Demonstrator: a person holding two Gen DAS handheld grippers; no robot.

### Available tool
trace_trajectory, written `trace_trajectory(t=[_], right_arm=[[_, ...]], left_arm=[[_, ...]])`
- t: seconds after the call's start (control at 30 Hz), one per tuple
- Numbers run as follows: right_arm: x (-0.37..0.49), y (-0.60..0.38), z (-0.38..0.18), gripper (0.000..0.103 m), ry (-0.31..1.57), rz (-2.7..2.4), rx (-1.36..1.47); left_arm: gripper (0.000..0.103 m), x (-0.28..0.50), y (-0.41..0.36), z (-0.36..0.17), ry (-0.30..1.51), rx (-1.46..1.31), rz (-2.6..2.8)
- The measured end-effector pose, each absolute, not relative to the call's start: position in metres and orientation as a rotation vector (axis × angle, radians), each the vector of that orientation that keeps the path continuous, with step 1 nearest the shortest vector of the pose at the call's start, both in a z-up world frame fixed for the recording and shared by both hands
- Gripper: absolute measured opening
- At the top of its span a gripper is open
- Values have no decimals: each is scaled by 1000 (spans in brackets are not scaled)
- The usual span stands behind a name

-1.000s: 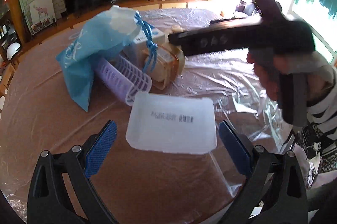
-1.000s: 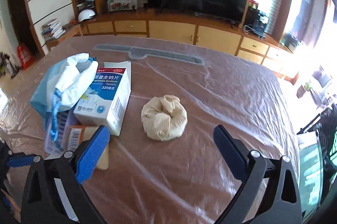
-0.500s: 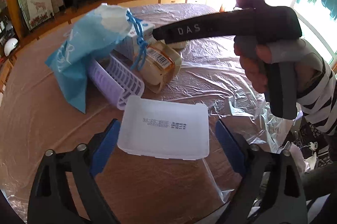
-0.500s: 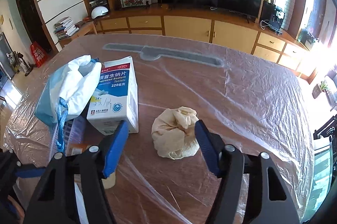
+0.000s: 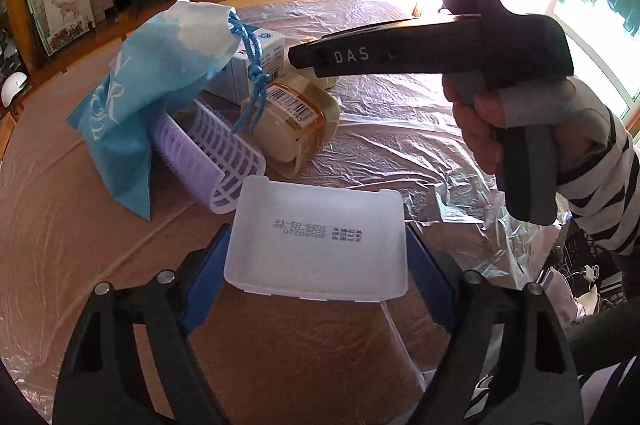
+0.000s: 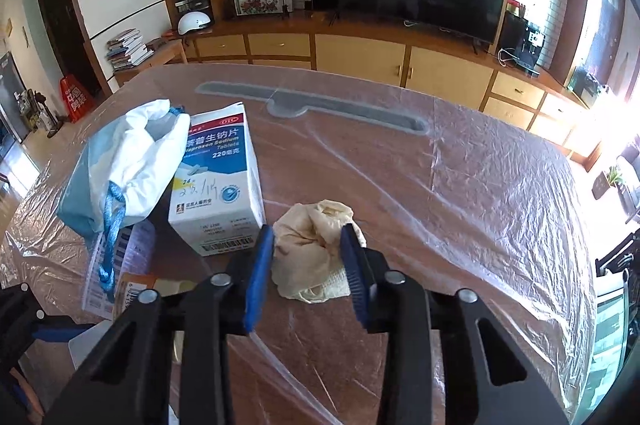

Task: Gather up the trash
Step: 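Grasp the white plastic box with the left gripper while the right gripper grasps the beige crumpled cloth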

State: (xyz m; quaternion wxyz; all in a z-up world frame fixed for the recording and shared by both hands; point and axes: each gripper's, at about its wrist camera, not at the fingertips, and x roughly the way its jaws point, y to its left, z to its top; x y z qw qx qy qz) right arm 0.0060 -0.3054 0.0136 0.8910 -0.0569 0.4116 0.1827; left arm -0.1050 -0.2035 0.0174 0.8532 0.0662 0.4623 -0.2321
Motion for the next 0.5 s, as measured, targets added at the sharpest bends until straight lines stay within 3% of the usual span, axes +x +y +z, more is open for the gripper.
trace_trajectory(t=[0.17, 0.23, 0.27, 0.3, 0.5], right_arm=[[0, -306, 17, 32, 840, 391, -127], [-3, -305, 17, 44, 836, 399, -132], [-3, -304, 16, 59, 843, 409, -134], [-4, -304, 16, 62, 843, 414, -135], [-5, -295, 10, 62, 829, 388, -187]], left_arm=[[84, -102, -205, 18, 976, 138, -497], [84, -103, -208, 19, 974, 145, -499], [84, -102, -208, 18, 975, 144, -499], [84, -103, -209, 18, 975, 143, -498], [84, -106, -210, 18, 967, 150, -486]])
